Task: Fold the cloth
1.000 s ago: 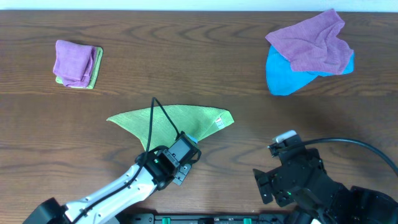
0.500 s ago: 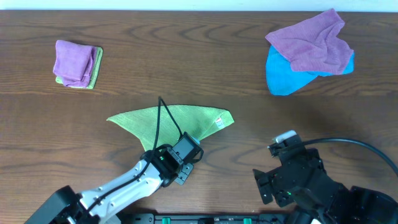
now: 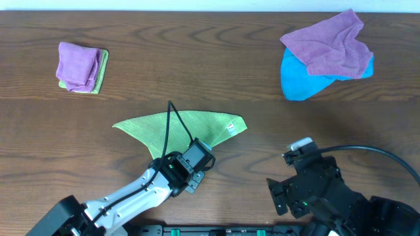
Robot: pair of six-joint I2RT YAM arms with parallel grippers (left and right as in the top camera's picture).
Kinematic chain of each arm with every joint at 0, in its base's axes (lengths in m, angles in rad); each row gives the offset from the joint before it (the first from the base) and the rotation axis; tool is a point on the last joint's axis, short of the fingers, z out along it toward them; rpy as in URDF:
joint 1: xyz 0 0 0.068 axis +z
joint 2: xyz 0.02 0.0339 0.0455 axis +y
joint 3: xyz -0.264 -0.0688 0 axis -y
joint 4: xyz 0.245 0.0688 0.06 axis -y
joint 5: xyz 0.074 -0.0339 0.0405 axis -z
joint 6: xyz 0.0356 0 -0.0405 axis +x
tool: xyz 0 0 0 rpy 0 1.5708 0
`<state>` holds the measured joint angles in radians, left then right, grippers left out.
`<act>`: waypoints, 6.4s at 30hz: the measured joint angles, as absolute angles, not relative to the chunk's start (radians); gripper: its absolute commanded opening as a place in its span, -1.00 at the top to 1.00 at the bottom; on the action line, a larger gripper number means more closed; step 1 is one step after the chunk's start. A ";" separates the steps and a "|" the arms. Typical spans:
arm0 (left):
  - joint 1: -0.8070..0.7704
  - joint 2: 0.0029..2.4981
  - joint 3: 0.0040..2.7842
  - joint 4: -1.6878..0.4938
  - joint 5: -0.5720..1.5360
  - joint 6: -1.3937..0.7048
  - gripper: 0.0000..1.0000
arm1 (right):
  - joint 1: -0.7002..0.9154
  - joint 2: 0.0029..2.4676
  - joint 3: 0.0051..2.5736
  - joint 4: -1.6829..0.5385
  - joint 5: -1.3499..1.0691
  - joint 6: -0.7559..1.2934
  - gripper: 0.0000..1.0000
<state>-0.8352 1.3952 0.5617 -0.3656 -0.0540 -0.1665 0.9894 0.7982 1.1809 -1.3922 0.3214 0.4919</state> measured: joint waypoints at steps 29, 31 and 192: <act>-0.629 1.395 0.838 -0.482 -0.278 -0.098 0.89 | 0.989 0.798 1.179 -1.365 0.318 0.488 -0.99; -0.569 1.395 0.838 -0.483 -0.250 -0.093 0.89 | 0.989 0.798 1.172 -1.357 0.317 0.488 -0.99; -0.685 1.333 0.679 -0.500 0.017 -0.655 0.88 | 0.989 0.870 1.117 -1.282 0.258 0.463 -0.99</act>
